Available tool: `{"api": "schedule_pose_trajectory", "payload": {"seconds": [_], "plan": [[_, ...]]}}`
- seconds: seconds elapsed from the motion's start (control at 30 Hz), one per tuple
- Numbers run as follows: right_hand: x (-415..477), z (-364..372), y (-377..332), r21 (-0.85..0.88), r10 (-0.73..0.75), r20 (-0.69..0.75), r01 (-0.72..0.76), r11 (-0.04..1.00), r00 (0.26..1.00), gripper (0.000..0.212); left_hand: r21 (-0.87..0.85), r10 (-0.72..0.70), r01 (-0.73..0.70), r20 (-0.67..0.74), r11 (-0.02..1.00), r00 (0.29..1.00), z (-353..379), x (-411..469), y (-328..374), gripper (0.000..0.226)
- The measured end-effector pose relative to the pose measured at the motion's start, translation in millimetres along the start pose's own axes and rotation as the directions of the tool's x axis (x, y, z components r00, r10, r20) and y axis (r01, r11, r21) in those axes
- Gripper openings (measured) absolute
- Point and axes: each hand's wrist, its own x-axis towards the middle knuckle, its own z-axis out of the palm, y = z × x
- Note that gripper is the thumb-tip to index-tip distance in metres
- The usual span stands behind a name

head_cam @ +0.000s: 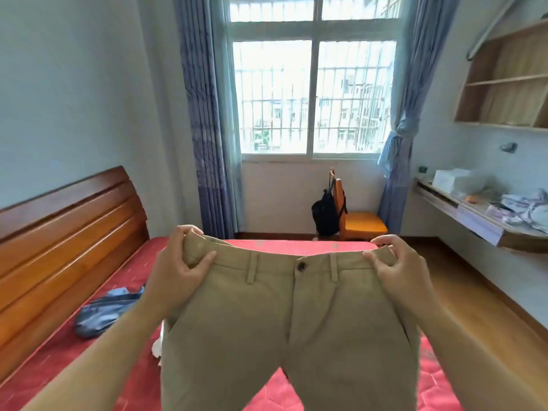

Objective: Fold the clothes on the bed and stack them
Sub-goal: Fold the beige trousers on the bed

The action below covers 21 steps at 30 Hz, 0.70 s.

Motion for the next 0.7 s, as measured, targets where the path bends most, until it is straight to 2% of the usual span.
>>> {"api": "schedule_pose_trajectory", "payload": {"seconds": [0.1, 0.23, 0.37, 0.5, 0.63, 0.7], "plan": [[-11.5, 11.7, 18.7, -0.021, 0.032, 0.104, -0.030, 0.999, 0.994, 0.022, 0.074, -0.037, 0.037, 0.003, 0.997, 0.999, 12.0, -15.4, -19.6, 0.032], [10.7, 24.6, 31.0, 0.111, 0.061, 0.013, -0.062, 0.992, 0.998, 0.016, 0.082, -0.079, 0.093, -0.154, 0.992, 0.985, 22.5, 4.8, -51.0, 0.018], [14.4, 49.3, 60.8, 0.119, 0.157, 0.121, -0.172, 0.978, 0.980, 0.009, 0.056, -0.135, 0.141, -0.090, 0.988, 0.987, 56.2, 13.0, -95.5, 0.025], [24.1, 70.1, 78.1, 0.178, 0.183, -0.065, -0.169, 0.969, 0.981, 0.008, -0.005, -0.163, 0.164, -0.080, 0.987, 0.983, 85.5, 38.7, -132.9, 0.020], [30.6, 108.7, 84.3, 0.005, 0.293, -0.039, -0.293, 0.956, 0.955, 0.013, 0.020, -0.270, 0.269, 0.042, 0.963, 0.962, 118.4, 57.1, -158.3, 0.030], [34.9, 120.4, 83.9, -0.064, 0.306, -0.123, -0.315, 0.947, 0.944, 0.013, -0.002, -0.306, 0.306, 0.038, 0.952, 0.951, 132.0, 67.8, -165.1, 0.027]]}}
